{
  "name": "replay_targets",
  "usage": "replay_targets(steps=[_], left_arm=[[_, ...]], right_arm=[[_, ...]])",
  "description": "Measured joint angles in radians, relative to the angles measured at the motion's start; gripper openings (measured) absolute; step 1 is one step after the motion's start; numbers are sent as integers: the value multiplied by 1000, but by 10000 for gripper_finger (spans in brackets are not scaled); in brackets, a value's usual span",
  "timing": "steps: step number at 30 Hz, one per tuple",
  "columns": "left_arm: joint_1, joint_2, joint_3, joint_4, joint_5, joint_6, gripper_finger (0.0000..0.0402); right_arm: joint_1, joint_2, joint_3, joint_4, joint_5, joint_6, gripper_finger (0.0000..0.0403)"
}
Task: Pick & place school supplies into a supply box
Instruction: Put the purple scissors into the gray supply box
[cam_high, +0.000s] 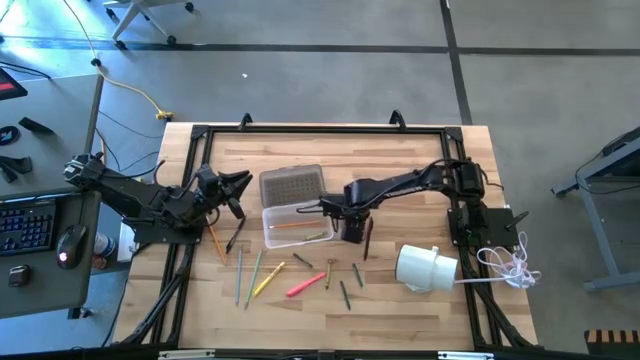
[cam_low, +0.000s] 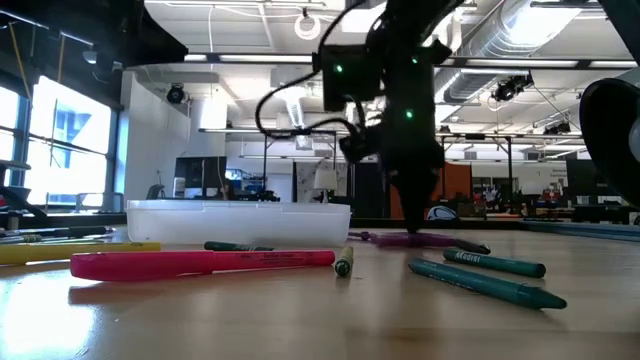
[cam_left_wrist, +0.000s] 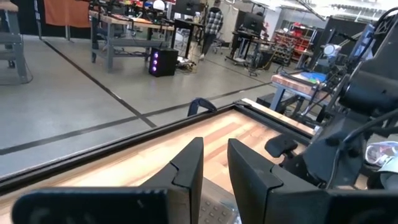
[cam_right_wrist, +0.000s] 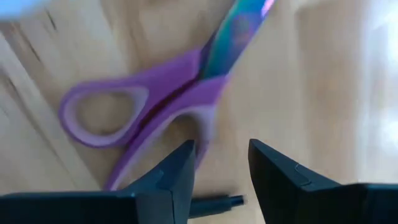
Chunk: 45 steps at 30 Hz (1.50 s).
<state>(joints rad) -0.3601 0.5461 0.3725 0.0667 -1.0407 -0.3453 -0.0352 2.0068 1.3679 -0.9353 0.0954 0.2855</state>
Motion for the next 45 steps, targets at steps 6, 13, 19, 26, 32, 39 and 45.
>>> replay_targets(steps=[6, 13, 19, 26, 32, 39, 45], left_arm=[[0, 0, 0, -4, -11, -4, 111], [0, 0, 0, -3, -11, -4, 111], [0, 0, 0, -3, -11, -4, 111], [0, 0, 0, -4, -11, -4, 111], [0, 0, 0, -3, -11, -5, 111], [0, 0, 0, -3, -11, -4, 111], [0, 0, 0, -3, -23, -4, 111]], right_arm=[[-7, -9, -77, 106, -53, 2, 134], [-10, -6, -90, 129, -52, -39, 98], [-13, 7, -3, 57, -47, -62, 9], [-9, 5, 234, -158, 198, -111, 6], [-6, 3, 435, -184, 384, -123, 6], [34, 1, 379, 262, -41, -426, 3], [79, 5, 213, 608, -125, -511, 2]])
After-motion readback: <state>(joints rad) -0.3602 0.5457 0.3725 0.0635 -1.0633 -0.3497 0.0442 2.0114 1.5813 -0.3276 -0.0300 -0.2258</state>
